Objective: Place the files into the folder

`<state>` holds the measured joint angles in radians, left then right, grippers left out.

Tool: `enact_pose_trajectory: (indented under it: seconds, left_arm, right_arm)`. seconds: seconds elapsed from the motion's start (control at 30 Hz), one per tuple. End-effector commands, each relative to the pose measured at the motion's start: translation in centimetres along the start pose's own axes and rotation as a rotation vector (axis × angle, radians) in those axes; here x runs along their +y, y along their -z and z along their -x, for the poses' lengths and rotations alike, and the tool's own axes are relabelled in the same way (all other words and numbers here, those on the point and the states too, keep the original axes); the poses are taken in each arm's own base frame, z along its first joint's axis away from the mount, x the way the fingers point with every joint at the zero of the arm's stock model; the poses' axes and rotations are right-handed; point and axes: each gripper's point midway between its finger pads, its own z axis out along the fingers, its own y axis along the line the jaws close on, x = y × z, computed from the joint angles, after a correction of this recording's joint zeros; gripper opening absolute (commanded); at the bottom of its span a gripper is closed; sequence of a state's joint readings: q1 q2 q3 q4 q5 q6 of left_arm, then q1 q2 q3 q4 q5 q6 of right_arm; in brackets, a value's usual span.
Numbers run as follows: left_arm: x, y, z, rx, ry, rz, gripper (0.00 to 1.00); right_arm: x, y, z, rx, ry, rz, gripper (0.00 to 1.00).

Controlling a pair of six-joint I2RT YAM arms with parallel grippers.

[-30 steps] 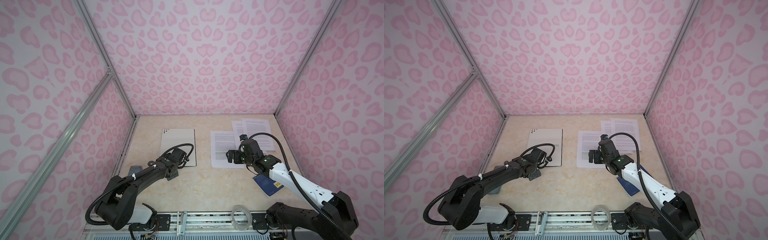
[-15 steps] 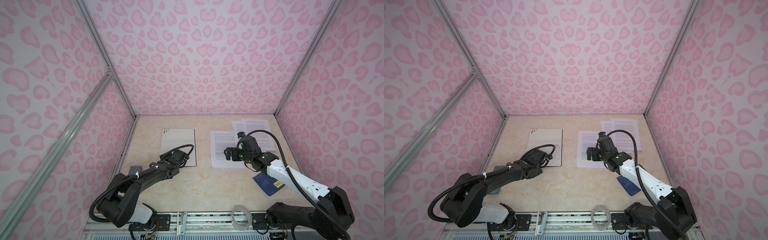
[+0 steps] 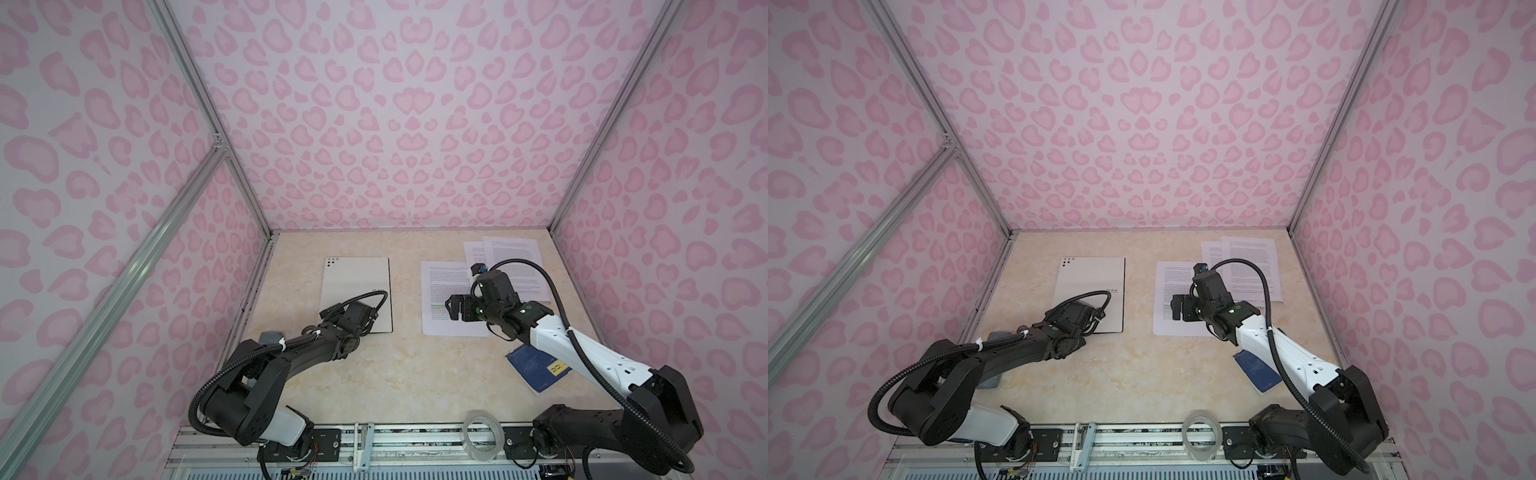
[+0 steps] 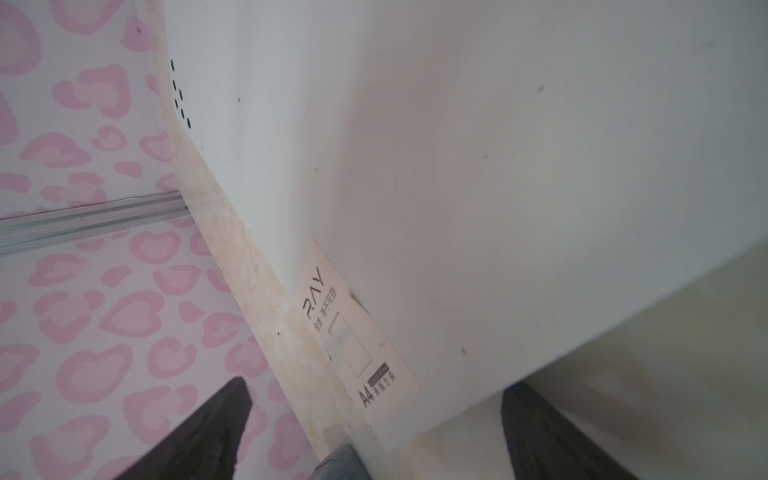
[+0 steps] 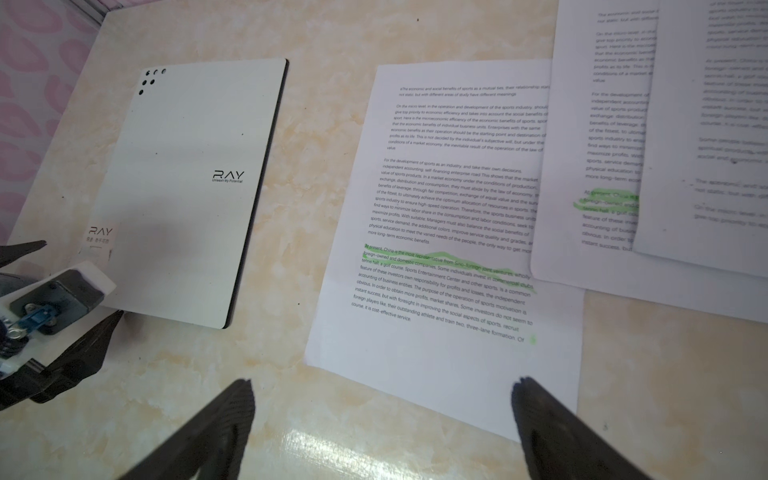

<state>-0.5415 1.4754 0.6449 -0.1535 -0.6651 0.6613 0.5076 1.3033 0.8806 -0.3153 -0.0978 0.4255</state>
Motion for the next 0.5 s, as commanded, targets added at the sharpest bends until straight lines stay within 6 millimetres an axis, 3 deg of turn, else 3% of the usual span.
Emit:
enact_pose_trajectory:
  seconds: [0.0,0.47]
  left_arm:
    - [1.3,0.2,0.6,-0.018,0.061,0.052,0.97]
    - [2.8,0.8,0.9,-0.044,0.135,0.109,0.97]
  right_arm:
    - [0.7,-0.2,0.3,-0.002,0.016,0.033,1.00]
    - [4.2,-1.4,-0.7,0.084,0.040,0.228,1.00]
